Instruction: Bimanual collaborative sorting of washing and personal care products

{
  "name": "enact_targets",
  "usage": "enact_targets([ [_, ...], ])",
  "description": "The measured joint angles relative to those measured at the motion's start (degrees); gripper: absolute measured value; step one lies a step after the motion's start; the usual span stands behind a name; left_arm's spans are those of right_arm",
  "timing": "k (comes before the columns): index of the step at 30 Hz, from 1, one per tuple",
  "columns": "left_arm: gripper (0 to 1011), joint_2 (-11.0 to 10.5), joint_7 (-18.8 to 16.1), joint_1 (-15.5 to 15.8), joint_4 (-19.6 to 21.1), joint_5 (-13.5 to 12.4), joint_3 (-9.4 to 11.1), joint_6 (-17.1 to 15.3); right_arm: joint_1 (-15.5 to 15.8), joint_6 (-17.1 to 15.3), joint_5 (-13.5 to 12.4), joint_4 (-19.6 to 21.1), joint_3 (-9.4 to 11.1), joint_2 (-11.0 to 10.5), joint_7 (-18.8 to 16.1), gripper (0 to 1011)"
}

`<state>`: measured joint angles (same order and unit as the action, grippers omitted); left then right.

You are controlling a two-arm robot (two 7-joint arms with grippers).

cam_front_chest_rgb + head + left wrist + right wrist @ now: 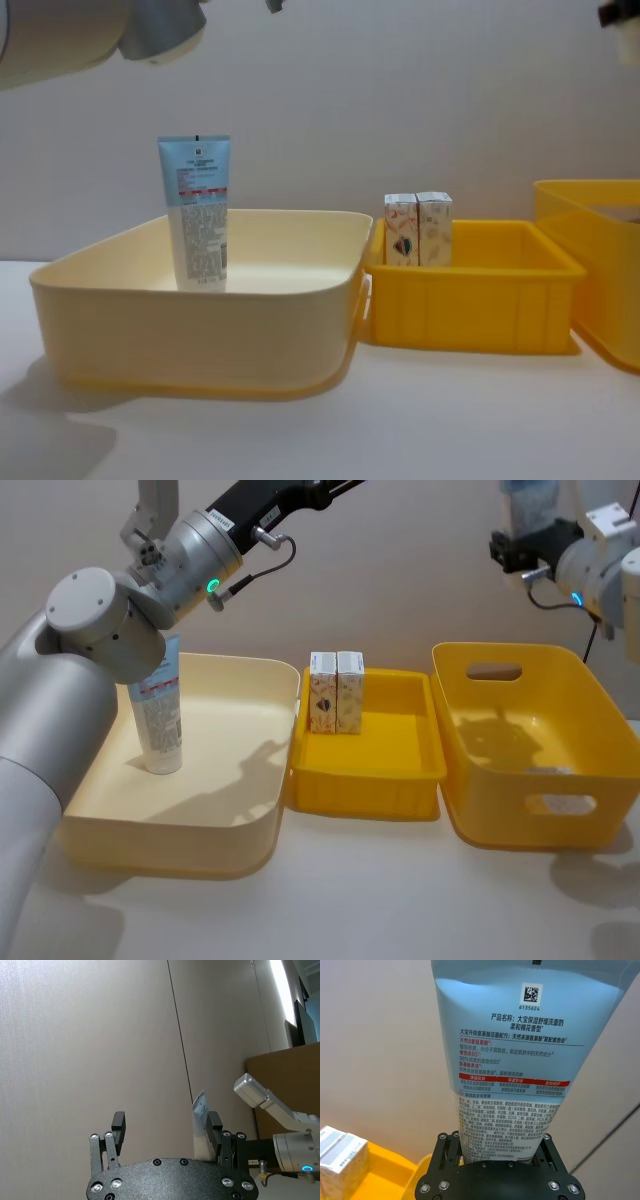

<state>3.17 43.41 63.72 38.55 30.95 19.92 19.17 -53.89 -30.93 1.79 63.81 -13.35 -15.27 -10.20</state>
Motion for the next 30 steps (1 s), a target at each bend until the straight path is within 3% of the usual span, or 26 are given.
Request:
enact_targets([
  [17, 1000, 0.0, 0.0, 0.0, 0.0, 0.0, 0.0, 0.0, 0.1, -4.0, 0.3, -3.5, 2.5, 1.3, 3.7, 546],
  [30, 1000, 0.0, 0.0, 0.0, 0.0, 0.0, 0.0, 0.0, 0.1, -4.8, 0.3, -4.2, 3.0, 1.6, 4.5, 903],
])
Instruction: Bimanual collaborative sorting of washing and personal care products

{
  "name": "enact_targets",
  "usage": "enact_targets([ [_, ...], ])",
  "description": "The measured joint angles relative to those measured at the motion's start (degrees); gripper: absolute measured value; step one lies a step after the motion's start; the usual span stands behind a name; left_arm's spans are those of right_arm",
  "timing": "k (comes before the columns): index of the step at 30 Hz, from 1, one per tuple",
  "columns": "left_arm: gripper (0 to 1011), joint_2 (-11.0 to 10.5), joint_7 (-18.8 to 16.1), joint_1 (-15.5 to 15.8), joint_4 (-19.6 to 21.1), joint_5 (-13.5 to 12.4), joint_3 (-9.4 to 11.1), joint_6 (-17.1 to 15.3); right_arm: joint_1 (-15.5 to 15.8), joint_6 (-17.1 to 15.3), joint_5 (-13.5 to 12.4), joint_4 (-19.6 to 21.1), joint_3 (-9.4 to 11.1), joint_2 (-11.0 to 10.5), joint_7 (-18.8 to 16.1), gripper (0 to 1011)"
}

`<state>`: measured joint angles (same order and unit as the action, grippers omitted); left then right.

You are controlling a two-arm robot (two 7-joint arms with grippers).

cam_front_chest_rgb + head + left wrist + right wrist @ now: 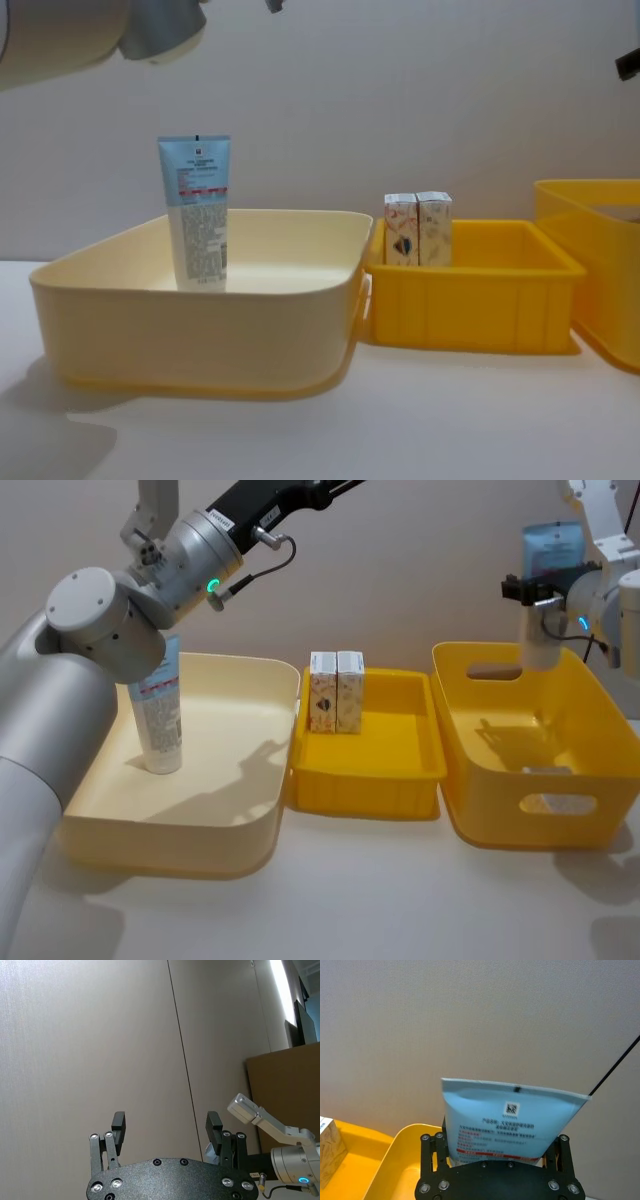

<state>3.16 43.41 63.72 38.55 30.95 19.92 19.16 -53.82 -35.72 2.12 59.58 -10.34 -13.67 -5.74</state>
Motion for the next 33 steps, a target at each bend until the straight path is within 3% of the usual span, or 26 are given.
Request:
enact_targets([
  [5, 999, 0.0, 0.0, 0.0, 0.0, 0.0, 0.0, 0.0, 0.0, -0.2, 0.0, -0.2, 0.1, 0.0, 0.1, 1002],
  [26, 1000, 0.0, 0.0, 0.0, 0.0, 0.0, 0.0, 0.0, 0.0, -0.5, 0.0, -0.4, 0.2, 0.1, 0.3, 1005],
  [33, 1000, 0.0, 0.0, 0.0, 0.0, 0.0, 0.0, 0.0, -0.4, -2.2, 0.0, -0.7, -0.3, -0.3, -1.4, 1005],
])
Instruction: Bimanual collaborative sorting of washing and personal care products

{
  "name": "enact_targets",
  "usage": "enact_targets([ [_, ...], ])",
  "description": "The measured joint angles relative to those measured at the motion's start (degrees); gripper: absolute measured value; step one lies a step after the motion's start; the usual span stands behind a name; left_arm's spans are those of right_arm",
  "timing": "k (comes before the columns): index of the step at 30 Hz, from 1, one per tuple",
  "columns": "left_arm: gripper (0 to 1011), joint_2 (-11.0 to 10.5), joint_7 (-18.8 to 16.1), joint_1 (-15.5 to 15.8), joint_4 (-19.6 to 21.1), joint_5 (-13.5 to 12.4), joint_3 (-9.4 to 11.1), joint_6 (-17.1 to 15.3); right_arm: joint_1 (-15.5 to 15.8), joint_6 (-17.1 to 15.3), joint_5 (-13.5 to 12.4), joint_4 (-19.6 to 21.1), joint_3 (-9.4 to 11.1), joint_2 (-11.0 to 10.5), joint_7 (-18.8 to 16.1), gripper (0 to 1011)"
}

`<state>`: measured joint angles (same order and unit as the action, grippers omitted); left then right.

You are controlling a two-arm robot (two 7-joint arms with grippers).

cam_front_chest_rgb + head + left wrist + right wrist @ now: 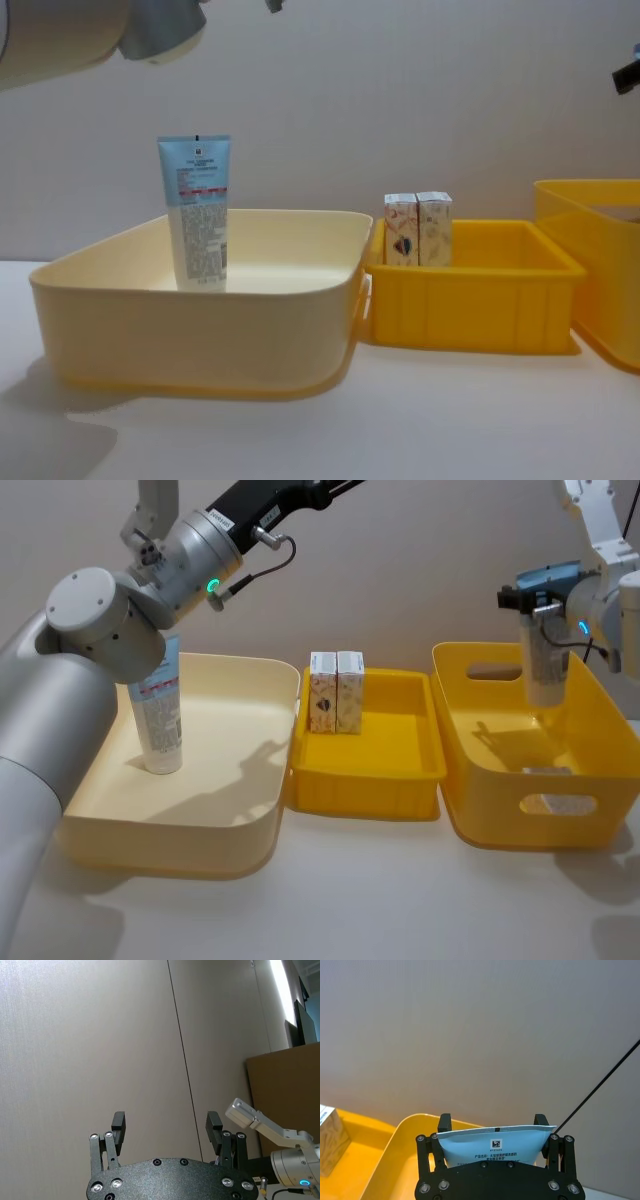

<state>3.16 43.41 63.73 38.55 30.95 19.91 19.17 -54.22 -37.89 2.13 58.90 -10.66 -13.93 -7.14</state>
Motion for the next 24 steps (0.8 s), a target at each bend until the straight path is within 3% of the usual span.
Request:
enact_targets([
  [12, 1000, 0.0, 0.0, 0.0, 0.0, 0.0, 0.0, 0.0, -1.7, -5.7, 0.0, -1.3, -2.3, -1.2, -6.1, 1005],
  [24, 1000, 0.0, 0.0, 0.0, 0.0, 0.0, 0.0, 0.0, -5.2, -12.8, -0.1, -4.8, -6.4, -2.7, -15.3, 1005],
])
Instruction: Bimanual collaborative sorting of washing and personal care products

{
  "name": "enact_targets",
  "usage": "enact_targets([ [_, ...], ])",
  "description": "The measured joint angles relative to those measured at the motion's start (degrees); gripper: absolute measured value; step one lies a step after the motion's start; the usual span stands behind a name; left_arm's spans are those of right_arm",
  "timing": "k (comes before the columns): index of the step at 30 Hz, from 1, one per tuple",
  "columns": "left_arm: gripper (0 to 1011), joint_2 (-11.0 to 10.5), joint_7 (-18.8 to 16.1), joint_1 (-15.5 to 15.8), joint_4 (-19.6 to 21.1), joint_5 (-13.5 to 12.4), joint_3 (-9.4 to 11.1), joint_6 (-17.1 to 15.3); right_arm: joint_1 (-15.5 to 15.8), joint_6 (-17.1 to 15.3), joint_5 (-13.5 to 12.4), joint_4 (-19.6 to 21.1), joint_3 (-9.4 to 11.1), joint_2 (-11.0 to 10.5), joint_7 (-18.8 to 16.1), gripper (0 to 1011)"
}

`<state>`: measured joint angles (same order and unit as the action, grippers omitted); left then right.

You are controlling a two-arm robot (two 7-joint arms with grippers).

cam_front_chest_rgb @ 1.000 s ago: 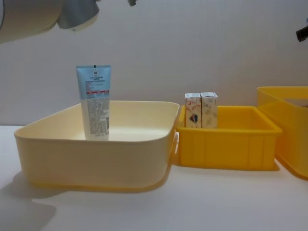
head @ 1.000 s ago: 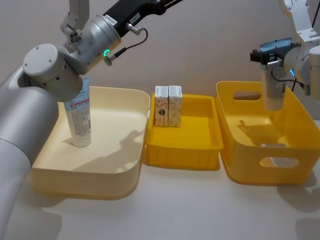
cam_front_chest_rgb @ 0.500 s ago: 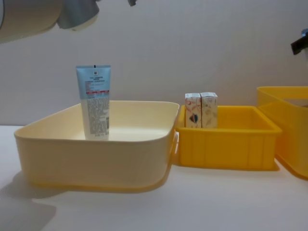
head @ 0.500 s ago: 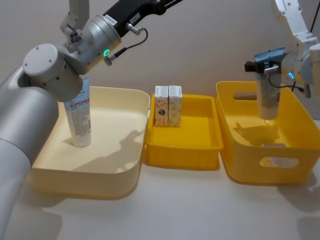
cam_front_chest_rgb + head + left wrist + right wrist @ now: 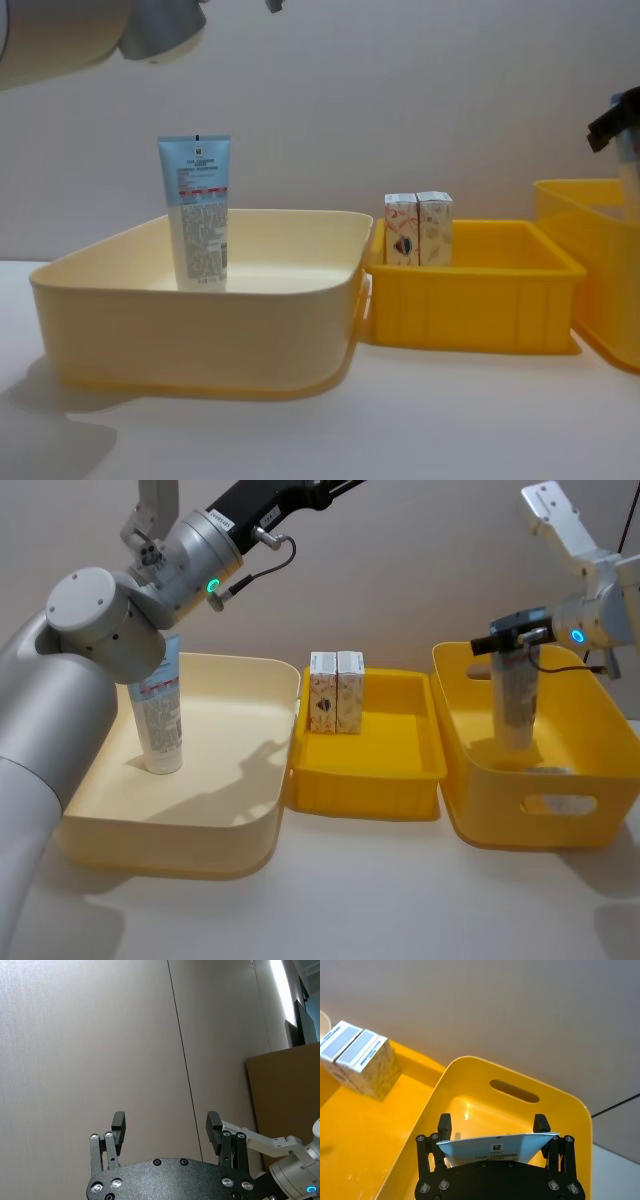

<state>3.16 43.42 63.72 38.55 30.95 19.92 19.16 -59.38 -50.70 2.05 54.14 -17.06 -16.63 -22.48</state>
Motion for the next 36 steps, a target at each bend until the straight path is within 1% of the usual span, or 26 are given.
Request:
enact_targets([
  [1, 1000, 0.0, 0.0, 0.0, 0.0, 0.0, 0.0, 0.0, -0.5, -0.8, 0.0, -0.4, -0.6, -0.2, -1.1, 1005],
  [3, 1000, 0.0, 0.0, 0.0, 0.0, 0.0, 0.0, 0.0, -0.8, -1.5, 0.0, -0.6, -1.0, -0.4, -2.1, 1005],
  [4, 1000, 0.0, 0.0, 0.0, 0.0, 0.0, 0.0, 0.0, -1.0, -2.1, 0.1, -0.6, -1.6, -0.7, -2.8, 1005],
  [9, 1000, 0.0, 0.0, 0.0, 0.0, 0.0, 0.0, 0.0, -1.2, -3.4, 0.6, 0.0, -3.1, -1.7, -5.2, 1005],
  [12, 1000, 0.0, 0.0, 0.0, 0.0, 0.0, 0.0, 0.0, -1.5, -4.2, 1.0, 0.4, -4.4, -2.6, -7.3, 1006],
  [13, 1000, 0.0, 0.0, 0.0, 0.0, 0.0, 0.0, 0.0, -1.8, -4.5, 1.3, 0.5, -5.5, -3.2, -8.4, 1006],
  [16, 1000, 0.0, 0.0, 0.0, 0.0, 0.0, 0.0, 0.0, -2.3, -4.8, 1.7, 0.5, -7.0, -4.1, -10.3, 1006],
  [17, 1000, 0.0, 0.0, 0.0, 0.0, 0.0, 0.0, 0.0, -2.8, -5.1, 2.1, 0.5, -8.4, -4.7, -11.9, 1006],
  [19, 1000, 0.0, 0.0, 0.0, 0.0, 0.0, 0.0, 0.0, -3.4, -5.2, 2.7, 0.4, -9.7, -5.3, -13.6, 1006],
  [20, 1000, 0.0, 0.0, 0.0, 0.0, 0.0, 0.0, 0.0, -4.0, -5.3, 3.1, 0.2, -11.0, -5.9, -15.0, 1006],
  [23, 1000, 0.0, 0.0, 0.0, 0.0, 0.0, 0.0, 0.0, -4.9, -5.3, 3.9, 0.0, -13.4, -6.9, -17.6, 1006],
  [25, 1000, 0.0, 0.0, 0.0, 0.0, 0.0, 0.0, 0.0, -6.3, -5.1, 5.0, -0.2, -16.6, -8.2, -20.9, 1006],
  [26, 1000, 0.0, 0.0, 0.0, 0.0, 0.0, 0.0, 0.0, -6.3, -5.1, 5.0, -0.2, -16.6, -8.2, -20.9, 1006],
  [27, 1000, 0.0, 0.0, 0.0, 0.0, 0.0, 0.0, 0.0, -6.8, -4.9, 5.7, -0.2, -18.2, -8.9, -22.8, 1006],
  [28, 1000, 0.0, 0.0, 0.0, 0.0, 0.0, 0.0, 0.0, -7.2, -4.8, 6.0, -0.2, -19.1, -9.3, -23.6, 1006],
  [29, 999, 0.0, 0.0, 0.0, 0.0, 0.0, 0.0, 0.0, -7.9, -4.5, 6.5, -0.2, -20.8, -10.0, -25.3, 1006],
  [31, 1000, 0.0, 0.0, 0.0, 0.0, 0.0, 0.0, 0.0, -8.4, -4.1, 7.2, -0.1, -22.3, -10.7, -27.2, 1006],
  [32, 1000, 0.0, 0.0, 0.0, 0.0, 0.0, 0.0, 0.0, -9.0, -3.7, 7.9, 0.0, -23.8, -11.4, -28.6, 1006],
  [34, 1000, 0.0, 0.0, 0.0, 0.0, 0.0, 0.0, 0.0, -9.7, -3.2, 8.5, 0.3, -25.6, -12.2, -30.5, 1006],
  [35, 1000, 0.0, 0.0, 0.0, 0.0, 0.0, 0.0, 0.0, -10.3, -2.6, 9.2, 0.5, -27.1, -12.9, -32.3, 1007],
  [36, 1000, 0.0, 0.0, 0.0, 0.0, 0.0, 0.0, 0.0, -10.5, -2.4, 9.6, 0.6, -27.7, -13.2, -33.2, 1007],
])
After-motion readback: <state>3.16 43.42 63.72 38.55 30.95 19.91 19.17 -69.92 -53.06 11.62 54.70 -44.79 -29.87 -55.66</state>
